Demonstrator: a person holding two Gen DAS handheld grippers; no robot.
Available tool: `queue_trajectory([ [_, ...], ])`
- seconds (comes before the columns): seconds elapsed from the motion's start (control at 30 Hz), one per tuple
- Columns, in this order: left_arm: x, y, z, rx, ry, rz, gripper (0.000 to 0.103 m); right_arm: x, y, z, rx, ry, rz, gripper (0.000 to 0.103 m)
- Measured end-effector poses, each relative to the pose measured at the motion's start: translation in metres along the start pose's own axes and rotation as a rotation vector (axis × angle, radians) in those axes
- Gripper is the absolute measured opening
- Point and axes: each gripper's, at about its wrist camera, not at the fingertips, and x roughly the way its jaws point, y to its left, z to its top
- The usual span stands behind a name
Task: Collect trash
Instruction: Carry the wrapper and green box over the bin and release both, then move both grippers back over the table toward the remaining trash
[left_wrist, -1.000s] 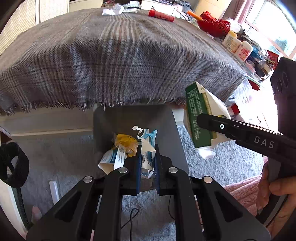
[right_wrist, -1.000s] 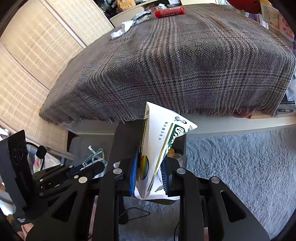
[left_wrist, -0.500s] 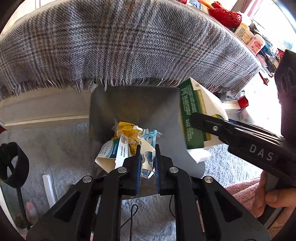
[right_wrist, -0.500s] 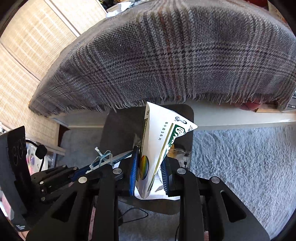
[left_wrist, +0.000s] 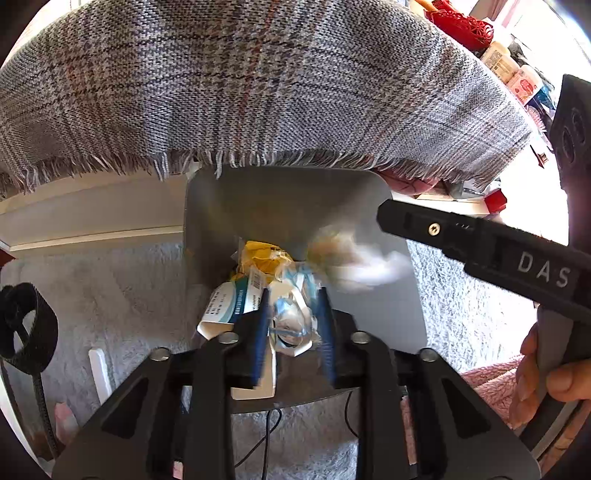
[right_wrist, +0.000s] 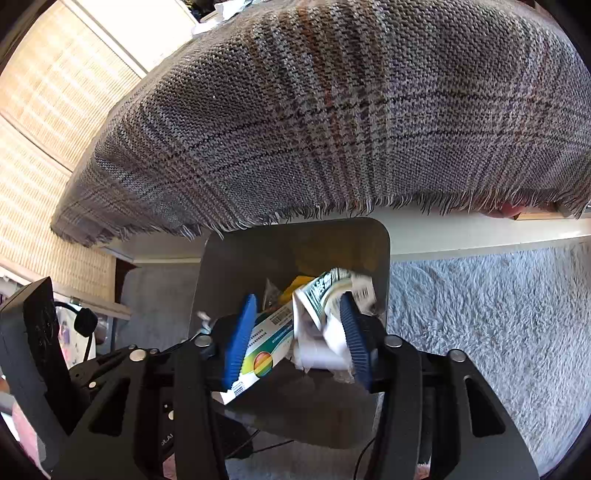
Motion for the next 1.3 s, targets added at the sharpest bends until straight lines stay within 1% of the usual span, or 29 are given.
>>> queue_trajectory([
  [0.03, -0.001, 0.001, 0.000, -0.002, -0.003, 0.006, 0.045, -0.001, 0.000, 0.001, -0.001, -0.004, -0.005, 0.052],
  [0.07, -0.003, 0.002, 0.000, -0.003, -0.007, 0.011, 0.055, -0.002, 0.000, 0.001, -0.001, -0.007, -0.013, 0.054],
  [0.1, -0.005, 0.003, -0.001, -0.006, -0.015, 0.020, 0.059, -0.003, 0.000, 0.001, -0.001, -0.013, -0.025, 0.060],
  [0.13, -0.008, 0.004, -0.001, -0.008, -0.023, 0.027, 0.068, -0.005, 0.000, 0.001, 0.000, -0.019, -0.037, 0.067],
  [0.17, -0.010, 0.005, -0.001, -0.009, -0.029, 0.029, 0.076, -0.006, -0.001, 0.002, 0.003, -0.025, -0.049, 0.071],
  [0.2, -0.013, 0.006, -0.001, -0.012, -0.035, 0.031, 0.081, -0.008, -0.003, 0.002, 0.006, -0.031, -0.057, 0.078],
  [0.23, -0.015, 0.007, -0.001, -0.013, -0.041, 0.034, 0.088, -0.010, -0.004, 0.002, 0.010, -0.035, -0.064, 0.085],
  [0.27, -0.017, 0.007, -0.002, -0.013, -0.045, 0.036, 0.092, -0.011, -0.006, 0.001, 0.012, -0.038, -0.072, 0.088],
  [0.3, -0.020, 0.007, -0.002, -0.011, -0.050, 0.039, 0.093, -0.014, -0.006, 0.001, 0.009, -0.044, -0.083, 0.093],
  [0.33, -0.022, 0.008, -0.003, -0.008, -0.053, 0.042, 0.095, -0.016, -0.007, 0.002, 0.006, -0.048, -0.089, 0.096],
  [0.4, -0.028, 0.006, -0.002, -0.003, -0.061, 0.048, 0.095, -0.022, -0.006, 0.002, -0.010, -0.050, -0.093, 0.097],
  [0.5, -0.043, 0.003, 0.003, 0.004, -0.081, 0.038, 0.095, -0.037, -0.002, 0.008, -0.034, -0.063, -0.078, 0.097],
  [0.67, -0.083, -0.002, 0.025, 0.012, -0.146, 0.043, 0.095, -0.087, 0.000, 0.029, -0.044, -0.148, -0.059, 0.099],
  [0.73, -0.102, 0.000, 0.038, 0.005, -0.167, 0.042, 0.095, -0.113, -0.001, 0.045, -0.052, -0.189, -0.075, 0.099],
  [0.87, -0.139, 0.007, 0.071, 0.017, -0.227, 0.088, 0.095, -0.155, -0.005, 0.080, -0.065, -0.263, -0.126, 0.099],
  [0.93, -0.157, 0.012, 0.092, 0.024, -0.261, 0.124, 0.095, -0.174, -0.009, 0.103, -0.074, -0.295, -0.159, 0.099],
  [1.03, -0.184, 0.022, 0.128, 0.011, -0.305, 0.134, 0.095, -0.197, -0.015, 0.137, -0.080, -0.351, -0.219, 0.100],
  [1.13, -0.206, 0.027, 0.165, 0.021, -0.363, 0.183, 0.095, -0.206, -0.021, 0.167, -0.082, -0.379, -0.234, 0.099],
  [1.23, -0.212, 0.026, 0.199, 0.035, -0.385, 0.205, 0.095, -0.199, -0.023, 0.196, -0.075, -0.382, -0.226, 0.099],
  [1.3, -0.207, 0.024, 0.222, 0.046, -0.388, 0.212, 0.095, -0.187, -0.023, 0.217, -0.075, -0.374, -0.214, 0.099],
])
